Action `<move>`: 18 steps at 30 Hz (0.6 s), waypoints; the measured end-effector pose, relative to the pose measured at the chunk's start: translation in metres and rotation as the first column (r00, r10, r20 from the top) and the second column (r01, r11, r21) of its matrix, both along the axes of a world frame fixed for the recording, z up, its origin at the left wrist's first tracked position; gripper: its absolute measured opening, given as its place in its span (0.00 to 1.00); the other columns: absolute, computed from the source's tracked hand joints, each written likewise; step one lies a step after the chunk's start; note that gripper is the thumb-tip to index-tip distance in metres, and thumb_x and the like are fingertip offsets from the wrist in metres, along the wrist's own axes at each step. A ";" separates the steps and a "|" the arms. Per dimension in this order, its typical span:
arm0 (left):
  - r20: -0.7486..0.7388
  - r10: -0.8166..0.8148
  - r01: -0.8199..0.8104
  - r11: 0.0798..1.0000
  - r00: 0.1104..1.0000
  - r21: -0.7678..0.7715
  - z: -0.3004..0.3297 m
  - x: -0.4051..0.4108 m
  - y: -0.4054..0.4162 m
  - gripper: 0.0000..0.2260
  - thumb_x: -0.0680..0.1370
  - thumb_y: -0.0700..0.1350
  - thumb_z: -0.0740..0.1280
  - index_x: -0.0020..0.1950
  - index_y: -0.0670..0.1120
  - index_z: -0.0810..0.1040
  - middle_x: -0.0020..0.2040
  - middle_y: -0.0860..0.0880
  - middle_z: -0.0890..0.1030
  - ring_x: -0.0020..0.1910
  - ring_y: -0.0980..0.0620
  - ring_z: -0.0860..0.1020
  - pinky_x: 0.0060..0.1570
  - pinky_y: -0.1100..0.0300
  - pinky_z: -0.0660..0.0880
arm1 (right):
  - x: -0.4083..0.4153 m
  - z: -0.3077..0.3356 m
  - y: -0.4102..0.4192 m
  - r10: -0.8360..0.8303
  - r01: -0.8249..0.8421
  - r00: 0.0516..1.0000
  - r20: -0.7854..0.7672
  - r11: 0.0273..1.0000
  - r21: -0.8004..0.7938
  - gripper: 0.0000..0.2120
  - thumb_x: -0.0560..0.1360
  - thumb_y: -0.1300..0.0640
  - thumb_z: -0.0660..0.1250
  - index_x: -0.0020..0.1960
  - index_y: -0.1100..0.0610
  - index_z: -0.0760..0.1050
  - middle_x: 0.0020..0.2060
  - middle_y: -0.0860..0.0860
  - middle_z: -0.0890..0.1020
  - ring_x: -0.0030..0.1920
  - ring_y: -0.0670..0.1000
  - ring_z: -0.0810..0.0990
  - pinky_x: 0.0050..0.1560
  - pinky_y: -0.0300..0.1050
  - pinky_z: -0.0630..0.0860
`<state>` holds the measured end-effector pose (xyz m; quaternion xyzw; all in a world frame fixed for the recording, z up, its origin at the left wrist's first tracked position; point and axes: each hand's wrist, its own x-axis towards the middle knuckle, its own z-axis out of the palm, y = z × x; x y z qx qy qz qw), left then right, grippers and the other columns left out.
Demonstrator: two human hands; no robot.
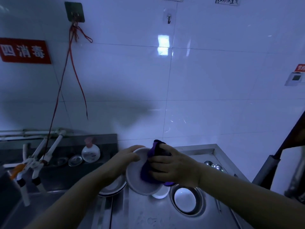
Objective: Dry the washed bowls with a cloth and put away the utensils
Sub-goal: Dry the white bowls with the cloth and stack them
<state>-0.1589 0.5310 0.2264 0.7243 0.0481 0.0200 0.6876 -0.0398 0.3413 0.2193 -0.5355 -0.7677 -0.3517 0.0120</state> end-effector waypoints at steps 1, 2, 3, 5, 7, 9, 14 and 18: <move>-0.039 -0.035 0.033 0.999 0.999 -0.038 -0.001 0.000 0.002 0.17 0.68 0.42 0.63 0.55 0.47 0.81 0.53 0.42 0.82 0.54 0.42 0.79 0.60 0.41 0.71 | 0.000 0.000 0.001 0.022 -0.021 1.000 -0.013 0.999 0.030 0.08 0.78 0.63 0.64 0.45 0.55 0.81 0.44 0.51 0.83 0.53 0.53 0.80 0.60 0.55 0.71; -0.087 -0.052 0.048 0.998 0.995 -0.048 0.000 -0.001 0.004 0.15 0.72 0.45 0.64 0.57 0.45 0.80 0.54 0.41 0.82 0.55 0.41 0.79 0.62 0.40 0.70 | -0.001 0.000 0.001 0.029 -0.028 0.999 -0.040 0.999 0.027 0.08 0.78 0.63 0.65 0.44 0.56 0.81 0.43 0.52 0.82 0.52 0.53 0.80 0.58 0.55 0.72; -0.152 -0.041 0.033 0.998 0.987 -0.049 0.000 -0.003 0.005 0.17 0.75 0.50 0.65 0.61 0.44 0.77 0.56 0.41 0.82 0.56 0.42 0.79 0.63 0.40 0.70 | -0.003 -0.002 0.001 0.017 -0.017 0.997 -0.080 1.000 -0.002 0.07 0.78 0.63 0.66 0.44 0.56 0.81 0.43 0.52 0.82 0.51 0.53 0.80 0.57 0.54 0.73; -0.236 0.023 0.014 0.988 0.971 0.154 0.003 -0.007 0.008 0.25 0.77 0.59 0.61 0.69 0.47 0.70 0.64 0.43 0.76 0.59 0.46 0.77 0.63 0.46 0.71 | -0.007 -0.004 -0.002 -0.056 0.033 0.985 -0.166 0.990 -0.139 0.03 0.76 0.62 0.69 0.46 0.55 0.81 0.45 0.52 0.83 0.52 0.52 0.80 0.56 0.51 0.76; -0.104 0.111 -0.033 0.825 0.988 0.565 0.008 -0.008 0.012 0.25 0.79 0.59 0.57 0.74 0.52 0.60 0.71 0.47 0.68 0.65 0.52 0.69 0.61 0.58 0.68 | -0.008 -0.002 -0.005 -0.176 0.094 0.943 -0.281 0.954 -0.283 0.08 0.72 0.62 0.72 0.51 0.56 0.81 0.48 0.53 0.83 0.55 0.53 0.80 0.58 0.50 0.77; 0.091 0.059 -0.108 0.597 0.994 0.795 0.013 -0.014 0.014 0.23 0.78 0.57 0.60 0.71 0.56 0.63 0.68 0.55 0.67 0.67 0.59 0.63 0.62 0.61 0.64 | -0.006 0.000 -0.010 -0.304 0.145 0.870 -0.388 0.910 -0.388 0.12 0.73 0.62 0.71 0.56 0.58 0.79 0.52 0.54 0.82 0.60 0.53 0.77 0.62 0.49 0.75; 0.166 -0.342 -0.094 0.218 0.925 0.971 0.012 -0.022 0.004 0.13 0.74 0.55 0.65 0.57 0.57 0.77 0.58 0.62 0.74 0.64 0.68 0.61 0.65 0.71 0.51 | -0.005 0.006 -0.015 -0.456 0.178 0.666 -0.590 0.866 -0.468 0.16 0.75 0.60 0.68 0.63 0.56 0.76 0.60 0.52 0.78 0.65 0.48 0.69 0.65 0.42 0.70; 0.101 -0.303 0.001 0.317 0.948 0.949 0.013 -0.022 0.004 0.02 0.74 0.49 0.68 0.46 0.55 0.77 0.45 0.58 0.77 0.46 0.64 0.73 0.49 0.68 0.71 | -0.004 0.012 -0.021 -0.422 0.176 0.537 -0.730 0.903 -0.392 0.21 0.75 0.65 0.67 0.66 0.52 0.74 0.59 0.48 0.79 0.60 0.43 0.74 0.61 0.34 0.70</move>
